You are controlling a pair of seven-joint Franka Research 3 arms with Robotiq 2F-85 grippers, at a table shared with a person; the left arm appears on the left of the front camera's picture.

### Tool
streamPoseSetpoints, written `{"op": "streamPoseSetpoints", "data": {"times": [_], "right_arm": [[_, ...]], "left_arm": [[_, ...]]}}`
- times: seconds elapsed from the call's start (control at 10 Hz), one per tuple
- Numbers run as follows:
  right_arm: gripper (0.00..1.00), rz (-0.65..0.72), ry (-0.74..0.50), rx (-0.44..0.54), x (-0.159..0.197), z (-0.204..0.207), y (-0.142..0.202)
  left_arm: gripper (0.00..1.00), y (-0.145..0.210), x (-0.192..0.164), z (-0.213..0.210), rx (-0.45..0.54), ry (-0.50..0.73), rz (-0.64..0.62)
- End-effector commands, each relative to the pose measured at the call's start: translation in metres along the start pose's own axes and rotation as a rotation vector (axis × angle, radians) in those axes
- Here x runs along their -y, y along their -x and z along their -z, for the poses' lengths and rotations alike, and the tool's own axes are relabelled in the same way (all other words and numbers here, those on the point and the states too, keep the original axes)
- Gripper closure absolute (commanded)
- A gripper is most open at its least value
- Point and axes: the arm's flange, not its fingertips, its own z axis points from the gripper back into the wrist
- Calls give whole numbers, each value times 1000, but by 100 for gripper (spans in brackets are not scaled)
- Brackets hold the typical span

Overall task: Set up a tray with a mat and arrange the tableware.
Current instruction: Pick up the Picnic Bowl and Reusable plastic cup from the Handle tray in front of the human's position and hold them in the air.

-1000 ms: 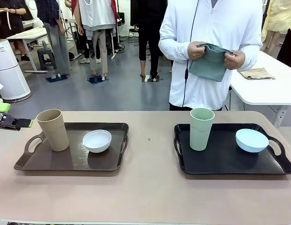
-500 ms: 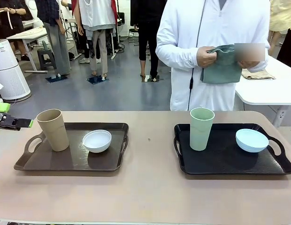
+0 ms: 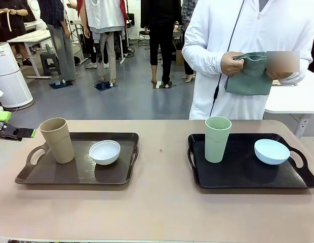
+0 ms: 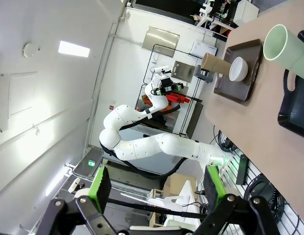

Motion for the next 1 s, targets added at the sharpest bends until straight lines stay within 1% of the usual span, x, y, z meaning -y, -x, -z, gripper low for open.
{"op": "streamPoseSetpoints", "data": {"times": [0.0, 0.9], "right_arm": [[0, -20, -12, -2, 2, 0, 3], [0, -20, -12, -2, 2, 0, 3]], "left_arm": [[0, 3, 2, 3, 17, 12, 24], [0, 3, 2, 3, 17, 12, 24]]}}
